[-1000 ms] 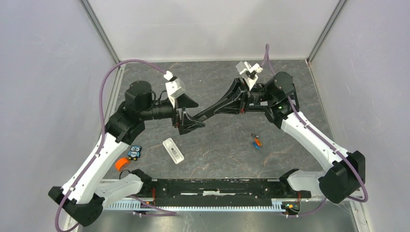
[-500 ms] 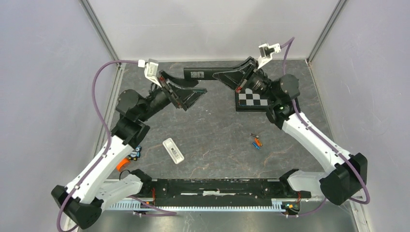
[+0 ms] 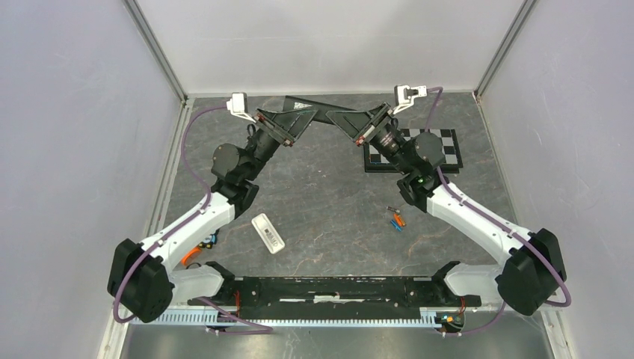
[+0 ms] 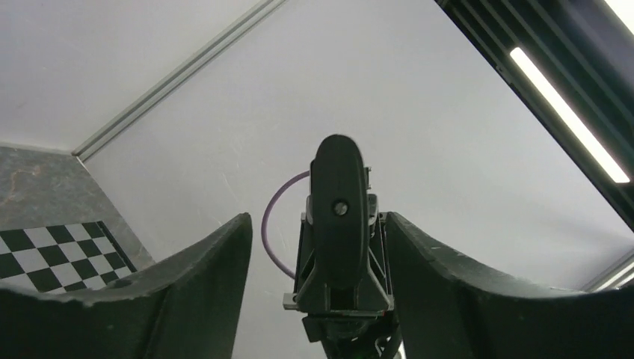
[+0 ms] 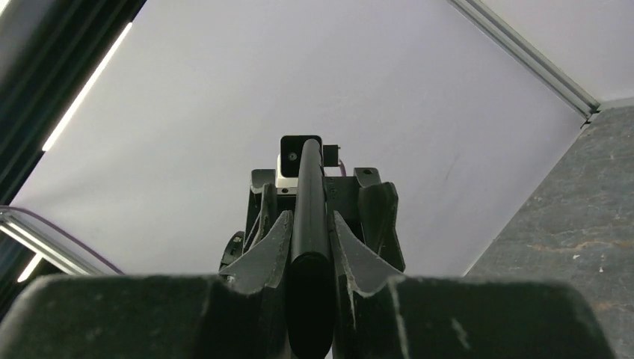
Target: Load the batteries into the remote control
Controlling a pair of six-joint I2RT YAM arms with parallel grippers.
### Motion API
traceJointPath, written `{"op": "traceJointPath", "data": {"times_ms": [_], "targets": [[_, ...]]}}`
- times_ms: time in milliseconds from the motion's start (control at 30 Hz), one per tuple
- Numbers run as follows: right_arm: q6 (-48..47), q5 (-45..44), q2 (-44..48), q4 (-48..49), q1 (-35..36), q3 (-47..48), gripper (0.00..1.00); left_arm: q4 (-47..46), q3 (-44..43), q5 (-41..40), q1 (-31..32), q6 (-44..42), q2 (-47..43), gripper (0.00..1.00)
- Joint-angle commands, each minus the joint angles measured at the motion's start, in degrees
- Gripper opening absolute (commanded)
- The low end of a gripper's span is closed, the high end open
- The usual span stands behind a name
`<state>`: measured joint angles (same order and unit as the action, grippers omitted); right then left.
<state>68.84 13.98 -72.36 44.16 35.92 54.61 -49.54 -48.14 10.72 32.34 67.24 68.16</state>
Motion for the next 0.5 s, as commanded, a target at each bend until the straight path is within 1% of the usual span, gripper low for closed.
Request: {"op": "traceJointPath", "data": {"times_ms": [0, 67, 233, 300, 333, 367, 400, 467], "targets": [[3.12, -3.35, -0.58, 2.29, 0.63, -0.79, 0.0, -4.71, -2.09, -3.07, 0.19, 2.02, -0.16, 0.67], [3.18, -3.44, -0.91, 2.48, 0.71, -1.62, 0.0, -3.76, -1.48, -4.56, 0.2, 1.77, -0.8, 0.62], [2.85, -4.16, -1.56, 1.24, 0.75, -2.06, 0.0, -2.45, -1.52, -5.15, 0.27, 2.1, -0.92, 0.4], [2.0, -3.97, -1.81, 0.54, 0.8, -1.84, 0.0, -1.2, -1.7, -4.81, 0.29, 2.29, -0.79, 0.25], [1.83, -3.88, -1.91, 0.24, 0.81, -1.88, 0.0, -0.68, -1.82, -4.77, 0.28, 2.4, -0.79, 0.14], [1.25, -3.7, -1.91, -0.34, 0.68, -2.0, 0.0, -0.13, -1.89, -4.45, 0.3, 2.38, -0.84, 0.04], [0.65, -3.75, -1.76, -1.43, 0.61, -2.05, 0.0, 0.59, -1.96, -4.39, 0.2, 2.46, -0.97, 0.02], [-1.04, -3.1, -1.56, -3.76, 0.25, -2.33, 0.02, 1.79, -2.21, -4.52, 0.01, 1.82, -1.72, 0.02]]}}
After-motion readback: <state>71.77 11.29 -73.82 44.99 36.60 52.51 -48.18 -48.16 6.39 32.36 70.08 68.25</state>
